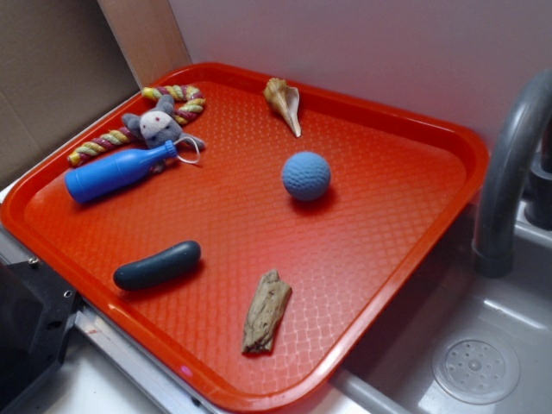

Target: Grab the wood chip.

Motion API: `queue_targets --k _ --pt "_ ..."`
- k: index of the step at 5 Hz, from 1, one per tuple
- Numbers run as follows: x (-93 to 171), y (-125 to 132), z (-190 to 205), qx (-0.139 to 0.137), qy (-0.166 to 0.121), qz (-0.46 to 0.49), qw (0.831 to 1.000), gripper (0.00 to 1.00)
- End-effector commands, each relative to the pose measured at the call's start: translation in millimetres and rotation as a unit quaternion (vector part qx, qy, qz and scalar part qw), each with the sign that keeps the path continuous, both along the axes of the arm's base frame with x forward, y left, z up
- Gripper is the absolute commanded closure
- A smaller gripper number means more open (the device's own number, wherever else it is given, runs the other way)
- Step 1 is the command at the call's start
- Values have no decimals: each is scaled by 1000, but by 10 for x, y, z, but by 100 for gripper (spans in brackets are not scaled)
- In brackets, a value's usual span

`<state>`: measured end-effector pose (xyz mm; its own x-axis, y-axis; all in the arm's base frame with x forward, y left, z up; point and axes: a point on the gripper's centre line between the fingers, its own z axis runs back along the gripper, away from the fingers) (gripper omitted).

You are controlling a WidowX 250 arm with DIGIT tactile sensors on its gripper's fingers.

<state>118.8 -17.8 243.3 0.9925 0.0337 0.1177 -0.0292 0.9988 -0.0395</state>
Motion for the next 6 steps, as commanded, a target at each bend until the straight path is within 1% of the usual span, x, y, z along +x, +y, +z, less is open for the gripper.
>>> queue_targets --k 1,2,3,4,5,6 --pt "0 0 0 0 0 0 1000 0" --pt "104 -13 -500 61 5 125 990 0" --pt "205 -326 -761 36 47 159 986 0" --pt "245 -734 -966 -55 54 173 982 0" --pt "228 -1034 -1194 -95 81 132 983 0" --pt "117 -1224 -1479 -89 92 116 985 0"
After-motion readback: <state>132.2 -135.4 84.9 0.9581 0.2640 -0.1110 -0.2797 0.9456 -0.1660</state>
